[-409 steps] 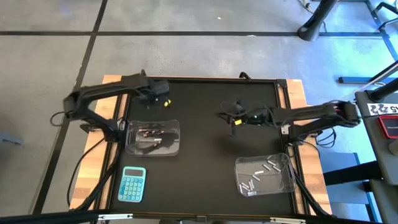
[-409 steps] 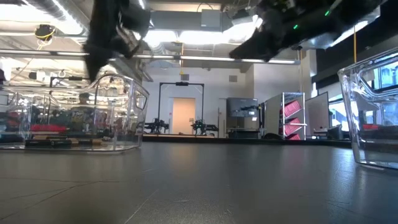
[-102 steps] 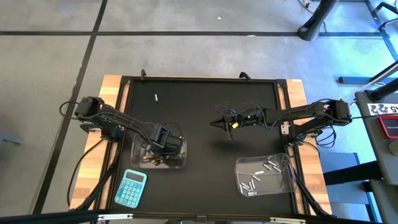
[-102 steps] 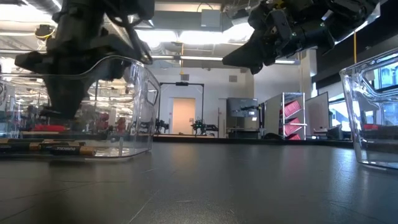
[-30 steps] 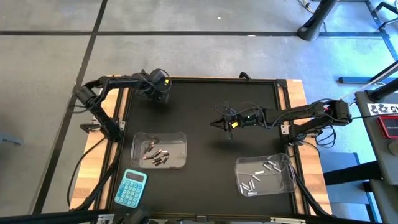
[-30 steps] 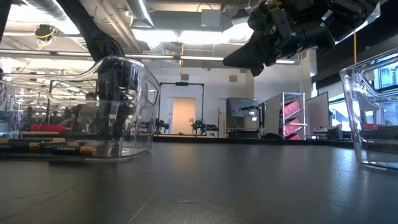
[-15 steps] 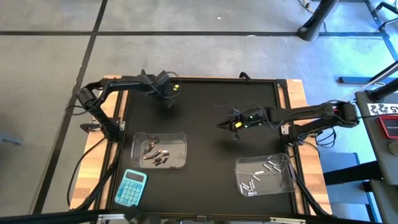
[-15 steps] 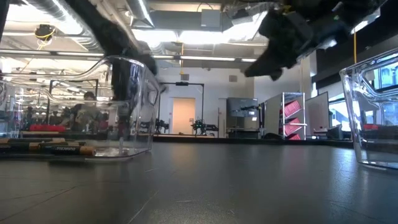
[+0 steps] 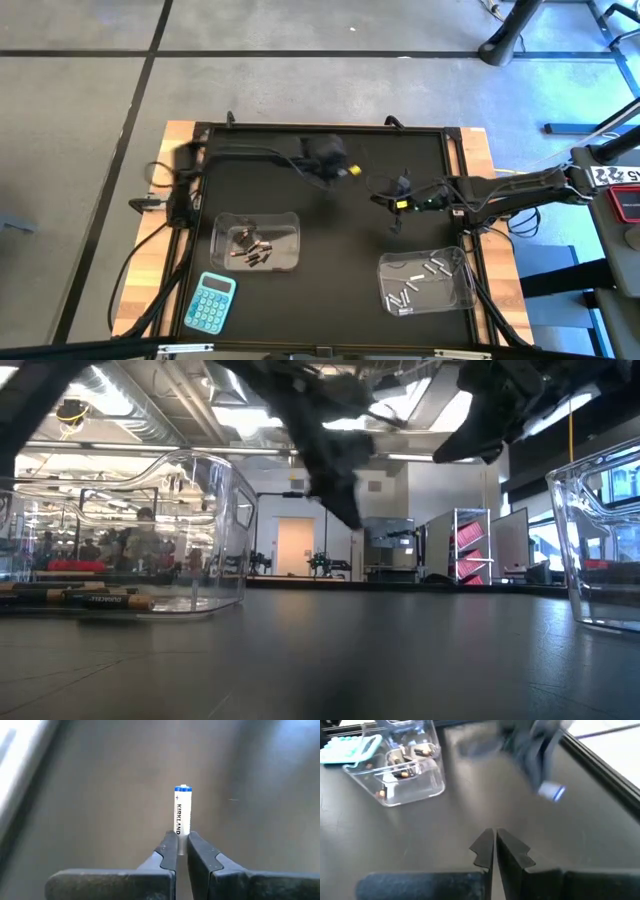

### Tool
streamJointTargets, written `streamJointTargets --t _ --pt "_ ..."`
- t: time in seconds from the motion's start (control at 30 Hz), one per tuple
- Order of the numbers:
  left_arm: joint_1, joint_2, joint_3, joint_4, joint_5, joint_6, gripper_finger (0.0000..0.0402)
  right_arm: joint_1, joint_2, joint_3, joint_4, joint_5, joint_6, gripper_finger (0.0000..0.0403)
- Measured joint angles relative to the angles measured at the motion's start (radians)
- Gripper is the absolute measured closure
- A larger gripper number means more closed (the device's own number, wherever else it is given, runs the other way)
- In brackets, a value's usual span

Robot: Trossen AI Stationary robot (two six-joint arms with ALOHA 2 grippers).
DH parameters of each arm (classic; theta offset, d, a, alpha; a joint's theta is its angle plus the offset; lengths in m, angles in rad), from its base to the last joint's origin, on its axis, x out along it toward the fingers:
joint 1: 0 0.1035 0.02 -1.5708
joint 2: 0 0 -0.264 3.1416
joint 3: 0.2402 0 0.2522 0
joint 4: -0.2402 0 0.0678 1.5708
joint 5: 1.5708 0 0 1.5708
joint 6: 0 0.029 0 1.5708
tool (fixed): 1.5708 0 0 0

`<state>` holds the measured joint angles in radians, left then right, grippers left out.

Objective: Sort batteries
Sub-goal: Put the white battery into the right transparent bin

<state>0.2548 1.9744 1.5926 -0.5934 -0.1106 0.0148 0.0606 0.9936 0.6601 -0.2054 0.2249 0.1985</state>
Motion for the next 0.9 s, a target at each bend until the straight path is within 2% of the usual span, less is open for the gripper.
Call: streamJointTargets --t 0.13,0.23,0.37,0.57,0.67,0.9 --pt "-0.033 0.205 0.179 -0.1 0.069 0.027 0.0392 0.001 -0.011 0.0 -0.068 0.008 0.093 0.0379" --pt "-0.046 0.302 0.258 -0.132 0.085 0.052 0.0389 0.0 -0.009 0.0 -0.151 0.011 0.161 0.0379" --pt "-0.059 0.362 0.288 -0.13 0.089 0.07 0.0384 -0.002 0.01 0.0 -0.228 0.06 0.217 0.0379" --pt "-0.057 0.372 0.29 -0.125 0.094 0.072 0.0378 -0.002 0.087 0.0 -0.25 0.126 0.217 0.0379" --pt "-0.056 0.373 0.289 -0.121 0.121 0.1 0.035 -0.002 0.149 0.0 -0.247 0.133 0.212 0.0379" --pt "-0.033 0.317 0.288 -0.167 0.135 0.143 0.0238 -0.008 0.306 -0.001 -0.128 0.155 0.113 0.0374"
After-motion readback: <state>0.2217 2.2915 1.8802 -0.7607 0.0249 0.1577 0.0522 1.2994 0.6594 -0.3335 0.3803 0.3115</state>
